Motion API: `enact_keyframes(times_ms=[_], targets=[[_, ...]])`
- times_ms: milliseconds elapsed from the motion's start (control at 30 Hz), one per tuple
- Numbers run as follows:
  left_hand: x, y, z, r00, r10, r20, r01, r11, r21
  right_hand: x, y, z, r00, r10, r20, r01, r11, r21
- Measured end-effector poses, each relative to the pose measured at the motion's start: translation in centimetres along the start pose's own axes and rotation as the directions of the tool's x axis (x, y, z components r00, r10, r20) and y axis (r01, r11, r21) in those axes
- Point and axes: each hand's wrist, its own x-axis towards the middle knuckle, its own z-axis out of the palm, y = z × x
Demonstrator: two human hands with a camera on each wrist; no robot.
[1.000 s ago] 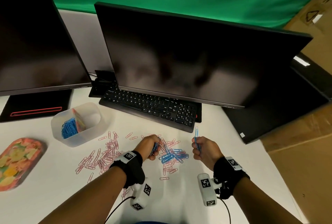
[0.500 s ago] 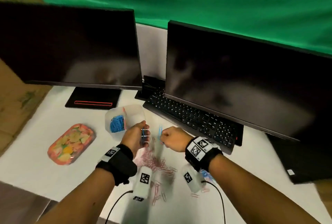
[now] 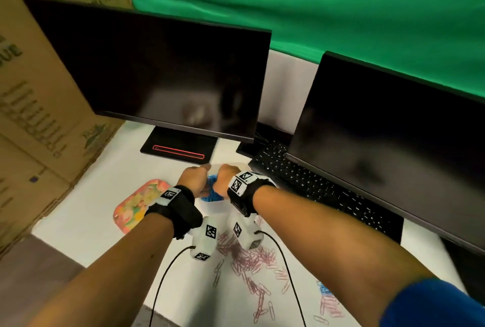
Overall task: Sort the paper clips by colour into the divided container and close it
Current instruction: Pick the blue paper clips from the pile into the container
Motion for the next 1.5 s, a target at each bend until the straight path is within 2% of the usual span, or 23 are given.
enact_keyframes(times_ms=[100, 200, 333, 400, 500, 533, 633, 700, 767, 833, 900, 967, 1100, 1200, 1300, 1367, 1500], targets=[[0.2, 0.3, 0.0, 1.000, 0.016, -0.003, -0.016, 0.998, 0.056, 1.0, -0.2, 0.3, 0.999, 0.041, -0.033, -0.037, 0.993, 0.110], [0.4, 0.6, 0.0, 0.999, 0.044, -0.006, -0.043, 0.993, 0.111, 1.8, 0.1, 0.7, 0.998, 0.062, 0.004, -0.060, 0.939, 0.339], [0.5, 0.8, -0.3, 0.997, 0.070, -0.019, -0.067, 0.989, 0.129, 1.7, 2.0, -0.6, 0.999, 0.024, -0.027, -0.010, 0.895, 0.447], [0.2, 0.8, -0.3, 0.996, 0.087, -0.025, -0.084, 0.991, 0.106, 0.6, 3.8, -1.6, 0.998, 0.040, -0.053, 0.000, 0.799, 0.601], [-0.8, 0.3, 0.9, 0.982, 0.189, -0.006, -0.187, 0.974, 0.129, -2.3, 7.7, -2.4, 0.997, 0.077, -0.018, -0.031, 0.584, 0.811], [-1.4, 0.0, 1.6, 0.969, 0.247, 0.029, -0.248, 0.953, 0.172, -3.6, 9.2, -2.5, 0.996, 0.089, -0.025, -0.031, 0.577, 0.816], [-3.5, -1.8, 4.9, 0.885, 0.395, 0.245, -0.460, 0.822, 0.336, -8.0, 15.4, -1.1, 0.986, 0.151, -0.069, -0.048, 0.658, 0.752], [-5.1, -3.5, 7.6, 0.806, 0.421, 0.415, -0.582, 0.691, 0.429, -11.1, 20.1, 0.9, 0.965, 0.244, -0.092, -0.116, 0.719, 0.685], [-6.7, -5.3, 10.2, 0.745, 0.385, 0.544, -0.653, 0.587, 0.479, -13.7, 24.1, 2.9, 0.934, 0.328, -0.141, -0.209, 0.822, 0.529], [-7.9, -7.3, 12.6, 0.699, 0.329, 0.635, -0.702, 0.487, 0.520, -16.3, 27.0, 4.5, 0.908, 0.382, -0.174, -0.302, 0.883, 0.360], [-8.7, -9.3, 14.8, 0.646, 0.263, 0.716, -0.752, 0.376, 0.541, -18.7, 28.6, 5.6, 0.862, 0.454, -0.225, -0.366, 0.865, 0.344], [-9.2, -11.0, 16.6, 0.613, 0.213, 0.761, -0.784, 0.282, 0.553, -20.1, 29.6, 6.7, 0.840, 0.484, -0.246, -0.392, 0.853, 0.344], [-10.3, -13.5, 19.8, 0.614, 0.200, 0.763, -0.788, 0.195, 0.584, -20.9, 30.1, 9.2, 0.888, 0.401, -0.227, -0.368, 0.914, 0.173], [-10.9, -14.7, 21.5, 0.604, 0.204, 0.771, -0.797, 0.120, 0.592, -21.0, 29.9, 10.7, 0.892, 0.357, -0.279, -0.315, 0.931, 0.184], [-11.2, -15.3, 22.4, 0.587, 0.191, 0.787, -0.799, -0.020, 0.601, -20.7, 30.0, 11.3, 0.888, 0.338, -0.310, -0.288, 0.937, 0.197], [-11.4, -15.5, 22.7, 0.596, 0.181, 0.782, -0.783, -0.082, 0.616, -20.5, 30.3, 11.4, 0.890, 0.332, -0.314, -0.284, 0.940, 0.190], [-11.6, -15.6, 23.0, 0.638, 0.140, 0.757, -0.743, -0.143, 0.654, -20.2, 30.6, 11.5, 0.892, 0.317, -0.324, -0.277, 0.947, 0.164]])
